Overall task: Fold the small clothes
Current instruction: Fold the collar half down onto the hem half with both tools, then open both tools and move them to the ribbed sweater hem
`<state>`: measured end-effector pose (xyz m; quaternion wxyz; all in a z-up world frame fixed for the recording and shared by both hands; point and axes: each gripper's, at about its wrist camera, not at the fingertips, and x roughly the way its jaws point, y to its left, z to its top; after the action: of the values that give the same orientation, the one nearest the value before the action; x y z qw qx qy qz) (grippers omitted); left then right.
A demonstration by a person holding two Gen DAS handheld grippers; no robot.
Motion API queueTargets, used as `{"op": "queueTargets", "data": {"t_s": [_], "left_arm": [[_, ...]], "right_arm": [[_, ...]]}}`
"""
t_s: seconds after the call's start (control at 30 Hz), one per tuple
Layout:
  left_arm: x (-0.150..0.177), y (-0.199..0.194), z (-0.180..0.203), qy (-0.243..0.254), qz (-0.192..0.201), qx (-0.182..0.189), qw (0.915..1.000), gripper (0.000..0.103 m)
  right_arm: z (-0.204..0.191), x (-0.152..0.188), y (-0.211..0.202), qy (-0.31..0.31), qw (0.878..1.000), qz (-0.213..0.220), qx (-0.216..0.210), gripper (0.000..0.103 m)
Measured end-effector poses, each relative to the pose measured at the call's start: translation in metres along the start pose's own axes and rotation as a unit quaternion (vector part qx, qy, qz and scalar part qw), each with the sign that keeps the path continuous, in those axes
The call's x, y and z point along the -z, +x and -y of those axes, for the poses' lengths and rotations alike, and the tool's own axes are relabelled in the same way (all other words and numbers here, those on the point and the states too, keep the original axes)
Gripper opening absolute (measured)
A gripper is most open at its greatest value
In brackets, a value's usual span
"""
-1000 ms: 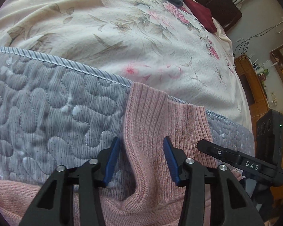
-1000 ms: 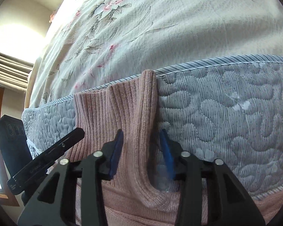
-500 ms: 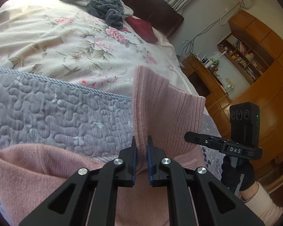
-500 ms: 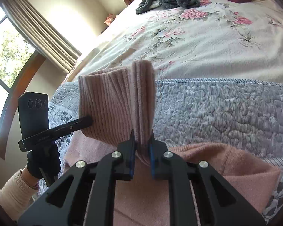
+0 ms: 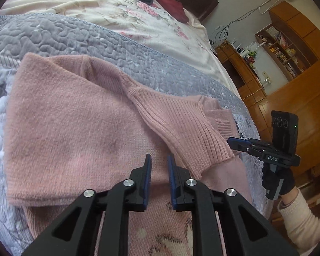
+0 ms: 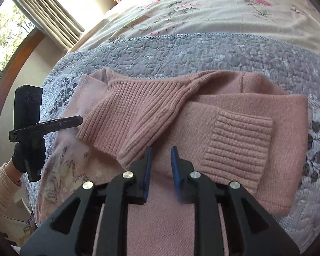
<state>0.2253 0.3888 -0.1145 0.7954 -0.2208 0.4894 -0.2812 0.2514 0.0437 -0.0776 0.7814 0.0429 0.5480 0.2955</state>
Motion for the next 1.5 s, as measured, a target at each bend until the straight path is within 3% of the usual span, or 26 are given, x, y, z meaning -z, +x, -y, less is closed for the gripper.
{"op": "queueTargets", "data": {"t_s": [0.1,0.13,0.2,0.27,0.33,0.37,0.4,0.43,0.57,0.63,0.8,0.93,1.0,1.03,1.1,1.17,1.27,1.5], "left_arm": [[0.004,-0.004,0.001,-0.035,0.004,0.023,0.9991,0.039],[0.004,-0.002,0.003,-0.043,0.005,0.031,0.9986,0.04],[-0.001,0.007,0.01,-0.056,0.002,0.043,0.9975,0.048],[-0.005,0.022,0.012,-0.079,-0.017,0.034,0.9962,0.051],[-0.006,0.039,0.008,-0.104,-0.035,0.034,0.9934,0.049],[-0.006,0.045,0.006,-0.115,-0.04,0.035,0.9919,0.04],[-0.006,0.05,0.003,-0.126,-0.042,0.04,0.9904,0.018],[-0.008,0.053,0.0,-0.135,-0.048,0.045,0.9887,0.009],[-0.019,0.038,0.002,-0.124,-0.01,0.067,0.99,0.009],[-0.023,0.033,-0.003,-0.122,-0.002,0.064,0.9904,0.009],[-0.013,0.051,-0.016,-0.113,-0.041,0.013,0.9926,0.01],[-0.004,0.05,-0.018,-0.114,-0.029,0.009,0.9931,0.01],[-0.002,0.046,-0.009,-0.103,-0.025,-0.014,0.9942,0.013],[-0.001,0.042,-0.002,-0.094,-0.024,-0.031,0.9948,0.015],[0.008,0.026,0.018,-0.066,-0.015,-0.073,0.9951,0.031],[0.025,0.001,0.037,-0.036,0.006,-0.105,0.9939,0.035],[0.07,-0.045,0.064,0.001,0.034,-0.156,0.9872,0.041],[0.19,-0.135,0.08,0.003,0.03,-0.264,0.9639,0.046]], "right_arm": [[0.003,0.003,-0.005,0.05,0.998,0.006,-0.048,0.039],[0.002,0.0,-0.004,0.065,0.996,0.006,-0.059,0.045],[0.0,-0.008,0.004,0.085,0.993,0.0,-0.078,0.045],[0.0,-0.017,0.019,0.111,0.991,-0.024,-0.07,0.05],[0.002,-0.021,0.036,0.129,0.988,-0.049,-0.064,0.046],[0.003,-0.021,0.043,0.136,0.987,-0.058,-0.067,0.03],[0.003,-0.021,0.046,0.143,0.984,-0.064,-0.083,0.02],[0.003,-0.022,0.046,0.148,0.982,-0.062,-0.097,0.013],[-0.005,-0.023,0.029,0.129,0.982,-0.025,-0.134,0.012],[-0.003,-0.023,0.032,0.126,0.985,-0.028,-0.118,0.012],[0.006,-0.012,0.057,0.12,0.989,-0.055,-0.064,0.011],[0.011,-0.004,0.061,0.134,0.988,-0.044,-0.067,0.011],[0.008,-0.001,0.052,0.129,0.989,-0.037,-0.056,0.012],[0.003,0.001,0.044,0.119,0.991,-0.029,-0.046,0.018],[-0.007,0.011,0.02,0.106,0.994,-0.01,-0.028,0.025],[-0.018,0.035,-0.011,0.097,0.995,0.018,-0.03,0.026],[-0.04,0.085,-0.055,0.074,0.996,0.039,0.009,0.028],[-0.065,0.222,-0.126,0.094,0.992,0.041,0.077,0.036]]}}
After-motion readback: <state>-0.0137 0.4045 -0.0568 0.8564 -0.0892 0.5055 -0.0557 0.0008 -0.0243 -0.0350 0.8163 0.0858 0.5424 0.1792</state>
